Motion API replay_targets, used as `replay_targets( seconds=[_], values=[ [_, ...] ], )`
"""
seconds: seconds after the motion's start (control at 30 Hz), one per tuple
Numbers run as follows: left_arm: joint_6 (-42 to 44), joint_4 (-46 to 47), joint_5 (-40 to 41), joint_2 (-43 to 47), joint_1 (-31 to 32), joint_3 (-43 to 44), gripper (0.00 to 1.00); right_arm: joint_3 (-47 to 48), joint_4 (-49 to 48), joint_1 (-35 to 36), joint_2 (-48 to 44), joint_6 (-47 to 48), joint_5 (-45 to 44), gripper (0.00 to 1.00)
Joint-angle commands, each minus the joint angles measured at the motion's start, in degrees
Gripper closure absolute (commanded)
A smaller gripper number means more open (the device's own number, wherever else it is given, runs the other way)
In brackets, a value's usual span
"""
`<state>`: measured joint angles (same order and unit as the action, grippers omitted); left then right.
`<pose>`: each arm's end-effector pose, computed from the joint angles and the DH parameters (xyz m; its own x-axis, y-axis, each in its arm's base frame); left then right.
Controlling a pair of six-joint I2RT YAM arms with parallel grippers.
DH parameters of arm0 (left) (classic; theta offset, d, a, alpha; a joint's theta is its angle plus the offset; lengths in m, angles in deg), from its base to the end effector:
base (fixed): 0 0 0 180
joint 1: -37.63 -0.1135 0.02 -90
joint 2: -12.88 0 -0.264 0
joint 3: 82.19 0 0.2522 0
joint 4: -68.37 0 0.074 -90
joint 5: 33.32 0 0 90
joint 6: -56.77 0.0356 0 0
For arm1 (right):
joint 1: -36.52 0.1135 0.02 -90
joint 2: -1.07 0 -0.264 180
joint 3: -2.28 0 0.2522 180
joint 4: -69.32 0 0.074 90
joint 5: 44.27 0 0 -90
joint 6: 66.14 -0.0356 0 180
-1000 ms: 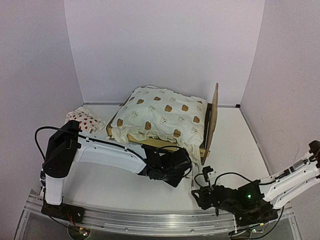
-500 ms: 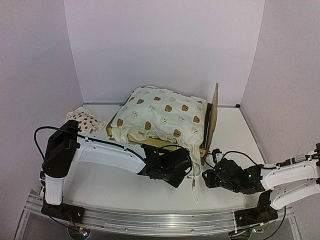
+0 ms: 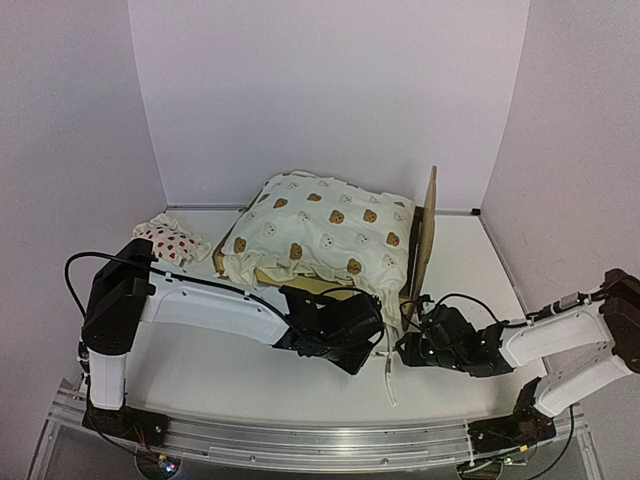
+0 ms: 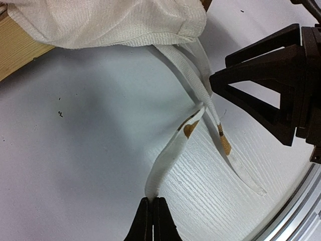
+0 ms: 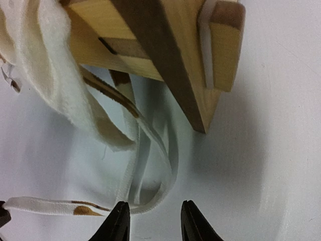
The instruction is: Set up the pet bed
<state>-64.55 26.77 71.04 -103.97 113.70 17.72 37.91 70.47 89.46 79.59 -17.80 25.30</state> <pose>0.1138 -0.4221 0.1830 -0.6480 0.5207 -0.5558 0.6699 0.7369 -0.0906 0.1482 0.1756 0.1259 -0.7095 0.0940 -0.6984 -0.1672 0.9403 0.2965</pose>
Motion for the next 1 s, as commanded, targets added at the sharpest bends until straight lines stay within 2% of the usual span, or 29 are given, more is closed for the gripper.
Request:
replay_targets(
  seconds=[0.0, 0.37, 0.73, 0.83, 0.97],
  values=[
    [1.2, 1.8, -1.0, 3.1, -0.2, 0.6, 1.0, 0.1, -6.5, -0.3, 1.7, -0.6, -2.7, 0.65],
    [1.1, 1.8, -1.3, 3.1, -0.2, 0.6, 1.0, 0.7, -8.0, -0.4, 5.7, -0.4, -7.6, 0.68],
    [0.8, 1.8, -1.8, 2.7, -0.2, 0.2, 1.0, -1.9, -17.2, -0.3, 11.2, -2.2, -7.0, 0.77],
    [0.9, 1.7, -2.1, 2.5, -0.3, 0.2, 1.0, -2.3, -19.0, -0.4, 12.2, -2.9, -6.8, 0.81],
    [1.5, 2.4, -3.0, 2.5, -0.3, 0.3, 1.0, -3.4, -20.1, -0.4, 11.4, -3.3, -7.0, 0.95]
  ],
)
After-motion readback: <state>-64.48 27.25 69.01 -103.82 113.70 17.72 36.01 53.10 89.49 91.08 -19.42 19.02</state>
